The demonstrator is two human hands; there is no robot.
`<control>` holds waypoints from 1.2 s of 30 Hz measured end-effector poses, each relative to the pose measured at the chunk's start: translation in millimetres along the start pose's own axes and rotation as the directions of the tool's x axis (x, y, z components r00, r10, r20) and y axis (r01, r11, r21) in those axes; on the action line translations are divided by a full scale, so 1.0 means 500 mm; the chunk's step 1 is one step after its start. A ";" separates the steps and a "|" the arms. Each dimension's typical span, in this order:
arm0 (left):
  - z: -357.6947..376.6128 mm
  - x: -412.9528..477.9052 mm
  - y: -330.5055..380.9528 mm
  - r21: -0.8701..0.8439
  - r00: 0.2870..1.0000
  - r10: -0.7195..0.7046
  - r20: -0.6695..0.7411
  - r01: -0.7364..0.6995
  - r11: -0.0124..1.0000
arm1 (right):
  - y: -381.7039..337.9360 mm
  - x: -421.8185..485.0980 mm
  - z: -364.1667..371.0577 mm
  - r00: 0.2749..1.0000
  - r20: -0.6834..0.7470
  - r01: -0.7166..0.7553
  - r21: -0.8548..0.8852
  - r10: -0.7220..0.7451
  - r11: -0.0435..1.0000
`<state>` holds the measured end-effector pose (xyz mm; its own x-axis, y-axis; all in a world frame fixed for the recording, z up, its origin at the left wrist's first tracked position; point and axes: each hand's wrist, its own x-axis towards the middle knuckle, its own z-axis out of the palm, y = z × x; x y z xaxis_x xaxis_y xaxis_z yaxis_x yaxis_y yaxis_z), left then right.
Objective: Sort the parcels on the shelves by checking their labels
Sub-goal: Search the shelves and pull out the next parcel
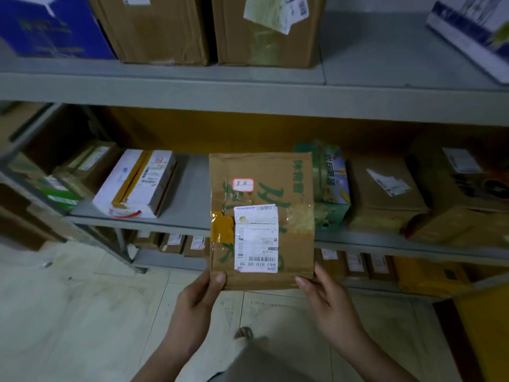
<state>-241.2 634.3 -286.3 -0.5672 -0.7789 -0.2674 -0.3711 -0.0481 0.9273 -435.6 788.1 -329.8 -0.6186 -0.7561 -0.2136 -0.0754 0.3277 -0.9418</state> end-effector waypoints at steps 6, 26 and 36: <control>0.040 -0.070 -0.025 0.008 0.999 0.030 -0.028 -0.029 1.000 | 0.023 -0.065 -0.035 1.000 -0.004 -0.017 -0.050 0.017 0.999; 0.065 -0.013 -0.048 -0.041 0.999 -0.036 0.016 0.036 0.999 | 0.042 -0.023 -0.050 0.999 0.041 -0.017 -0.026 0.018 1.000; -0.023 0.198 -0.125 0.147 0.982 -0.187 -0.006 0.186 0.971 | 0.049 0.180 0.047 0.929 0.250 -0.257 -0.094 0.272 0.962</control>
<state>-265.5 553.0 -367.8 -0.4833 -0.7597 -0.4350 -0.5742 -0.1000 0.8126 -474.9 715.0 -378.1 -0.3995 -0.7550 -0.5199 0.0130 0.5624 -0.8268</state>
